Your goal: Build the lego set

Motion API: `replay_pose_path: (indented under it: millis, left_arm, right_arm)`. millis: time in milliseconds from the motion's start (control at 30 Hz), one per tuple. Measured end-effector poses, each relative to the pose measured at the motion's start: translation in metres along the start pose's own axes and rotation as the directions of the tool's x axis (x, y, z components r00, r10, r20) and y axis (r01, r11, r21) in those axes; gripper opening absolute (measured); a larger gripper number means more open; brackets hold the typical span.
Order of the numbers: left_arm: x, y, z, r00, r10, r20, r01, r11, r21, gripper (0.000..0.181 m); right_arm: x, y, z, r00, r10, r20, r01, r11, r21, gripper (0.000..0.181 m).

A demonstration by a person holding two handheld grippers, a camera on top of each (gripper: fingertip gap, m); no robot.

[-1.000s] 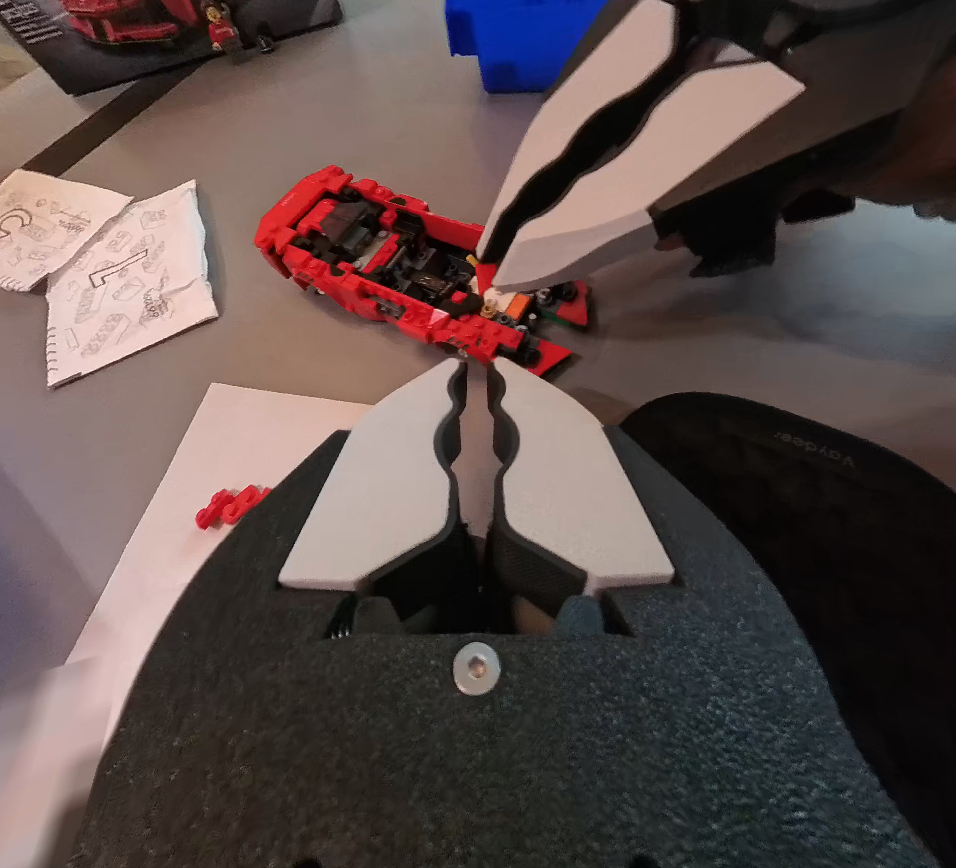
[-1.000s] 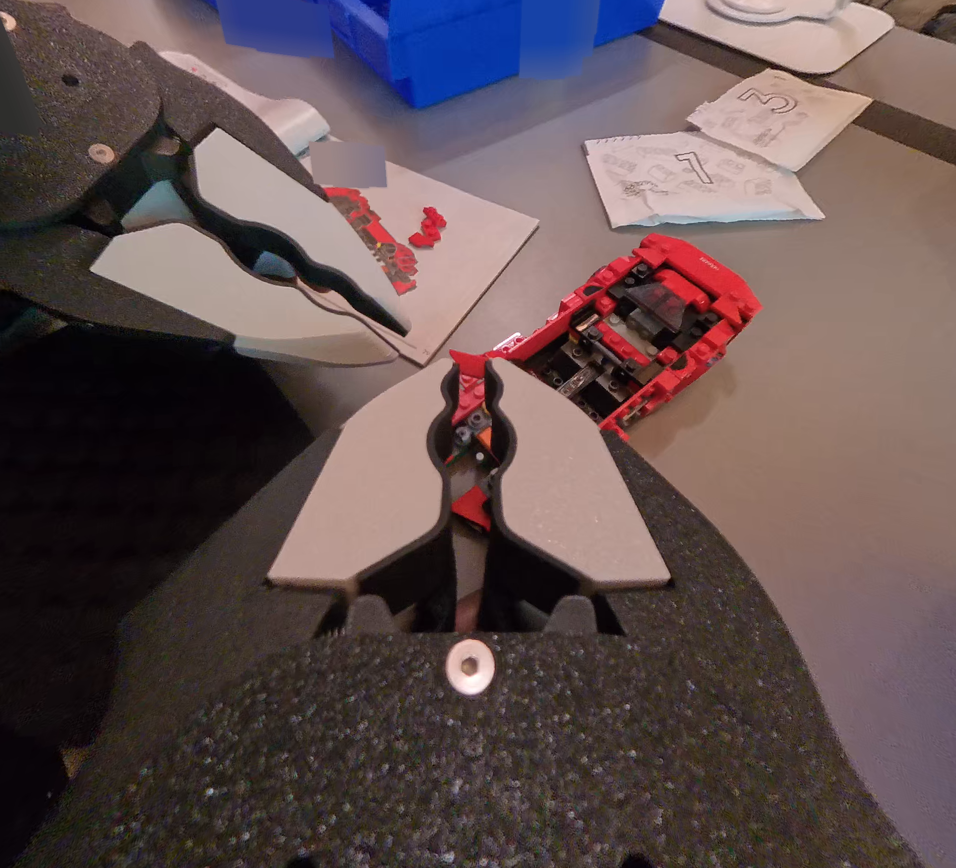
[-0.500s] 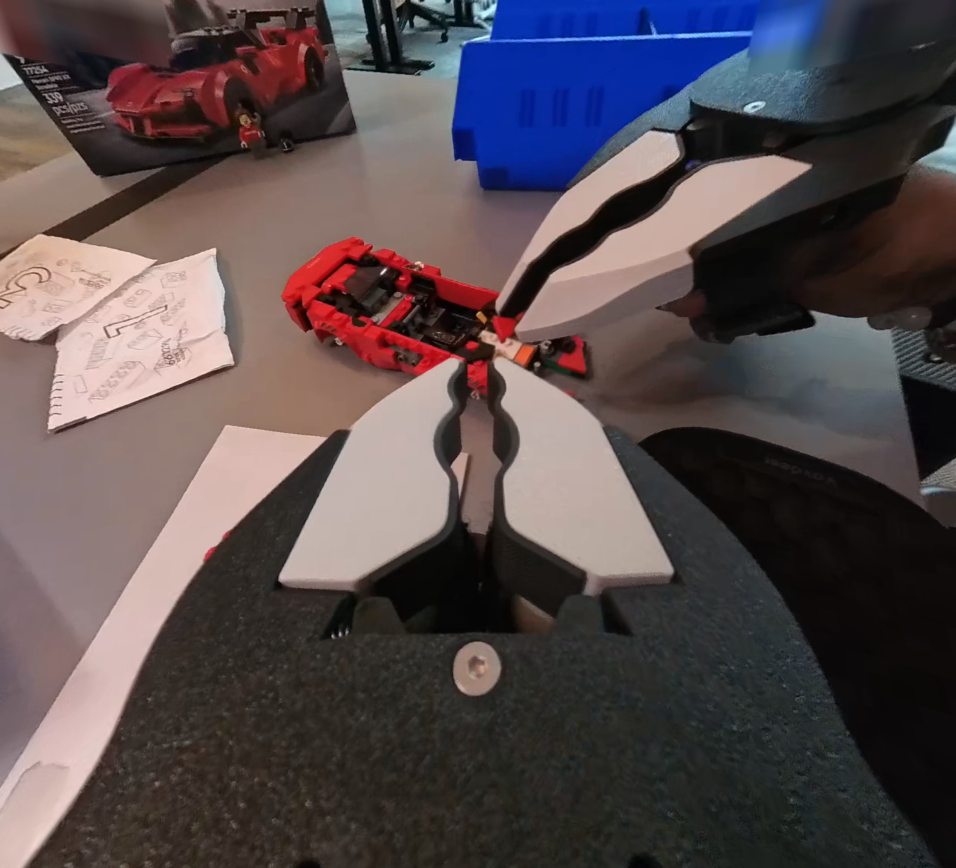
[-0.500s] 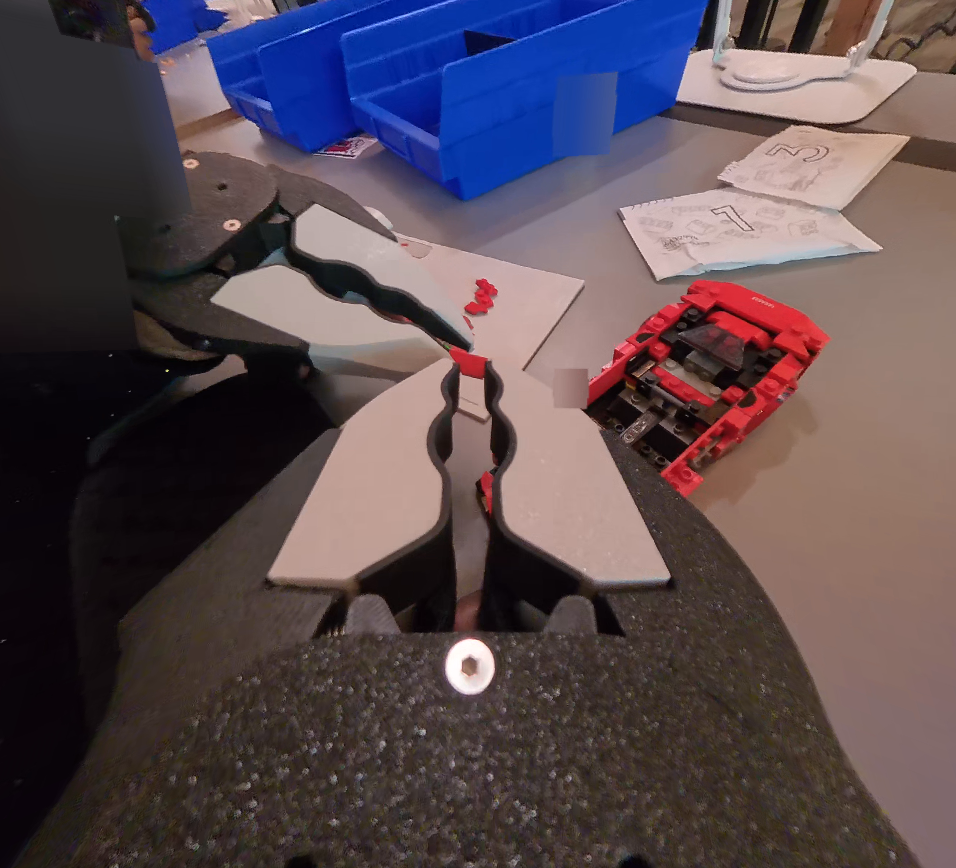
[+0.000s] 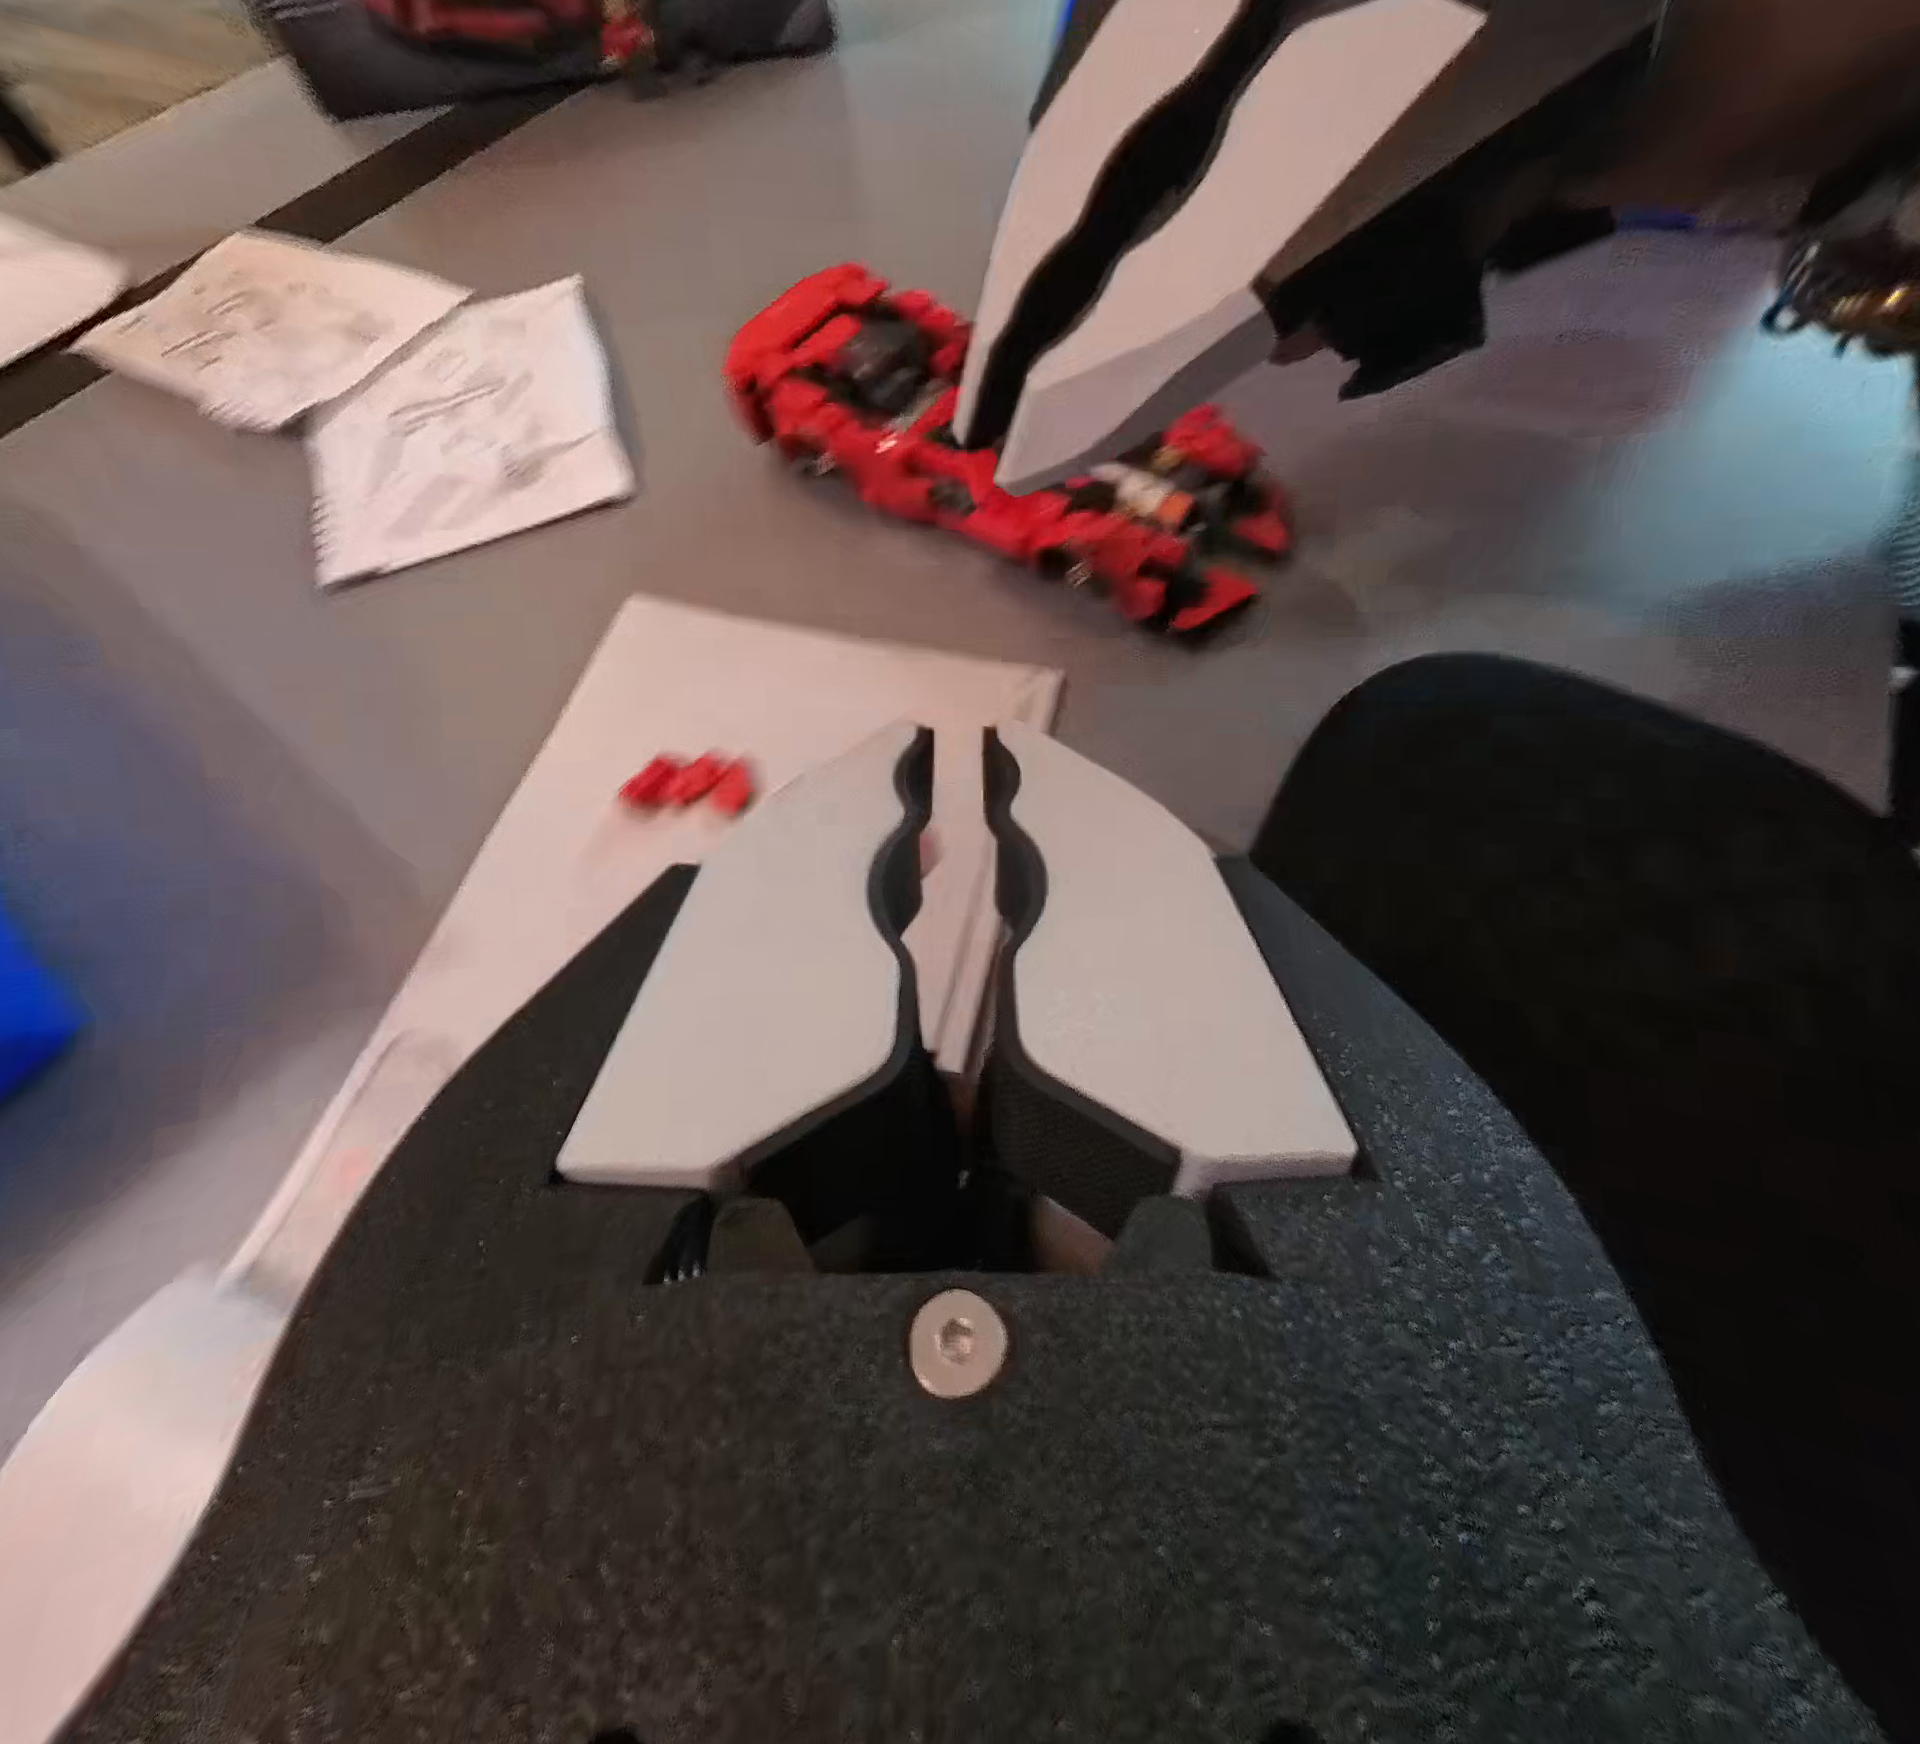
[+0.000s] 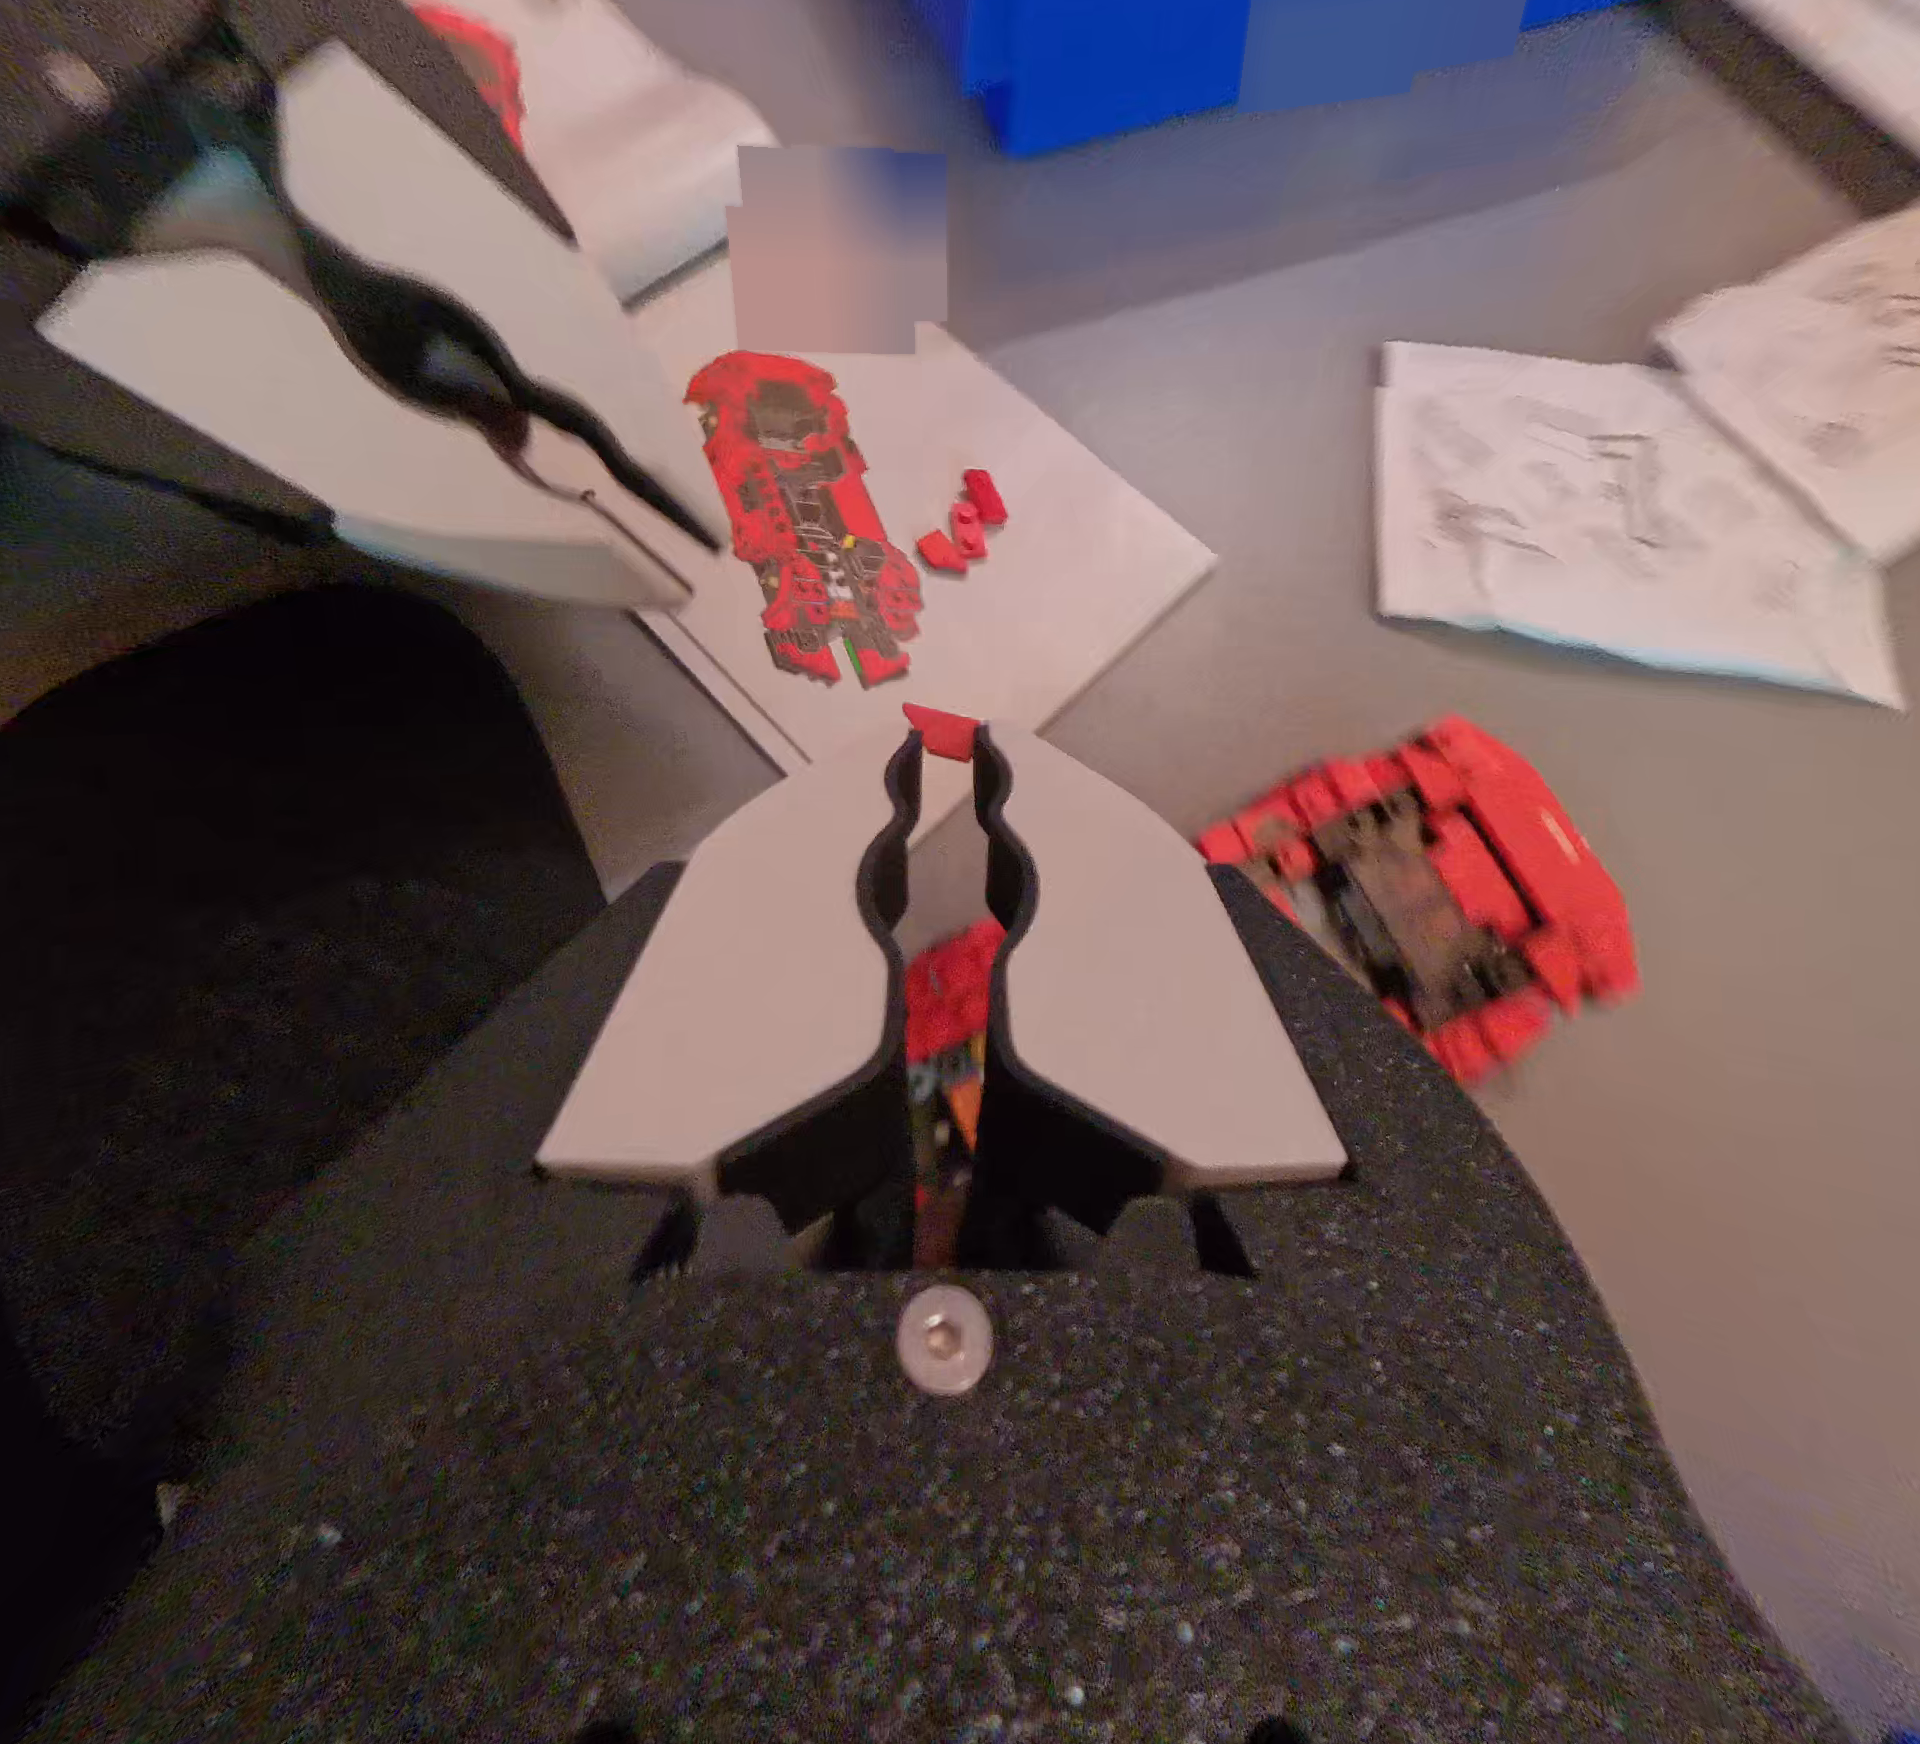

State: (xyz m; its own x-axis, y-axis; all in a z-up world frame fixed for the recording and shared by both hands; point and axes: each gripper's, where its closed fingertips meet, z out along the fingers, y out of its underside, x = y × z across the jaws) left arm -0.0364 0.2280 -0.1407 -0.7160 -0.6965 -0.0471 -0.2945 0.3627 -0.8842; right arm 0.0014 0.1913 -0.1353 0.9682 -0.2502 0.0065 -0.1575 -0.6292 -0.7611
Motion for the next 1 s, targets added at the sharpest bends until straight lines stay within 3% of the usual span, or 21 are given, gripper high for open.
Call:
replay_pose_path:
  millis: [133,267,367,600,1000]
  left_arm:
    - [-0.039,0.018,-0.04,0.99,-0.073,0.12,0.078,0.996,-0.037,0.008]
    - [-0.057,0.026,-0.066,0.978,-0.099,0.186,0.105,0.994,-0.024,0.008]
    - [-0.056,0.031,-0.065,0.981,-0.102,0.164,0.108,0.994,-0.025,0.008]
    - [-0.055,0.031,-0.054,0.989,-0.06,0.138,0.065,0.997,-0.035,0.008]
    - [-0.051,0.033,-0.046,0.993,-0.056,0.106,0.06,0.998,-0.031,0.008]
  right_arm:
    - [-0.008,0.003,0.054,0.992,-0.06,0.108,0.084,0.967,-0.239,0.01]
    - [-0.009,0.011,0.073,0.993,-0.082,0.09,0.106,0.946,-0.305,0.015]
    - [-0.011,0.014,0.069,0.992,-0.067,0.103,0.098,0.935,-0.341,0.036]
    - [-0.003,-0.002,0.071,0.999,-0.014,0.05,0.028,0.959,-0.281,0.019]
    - [0.0,-0.001,0.09,0.999,0.04,-0.025,-0.046,0.946,-0.32,0.014]
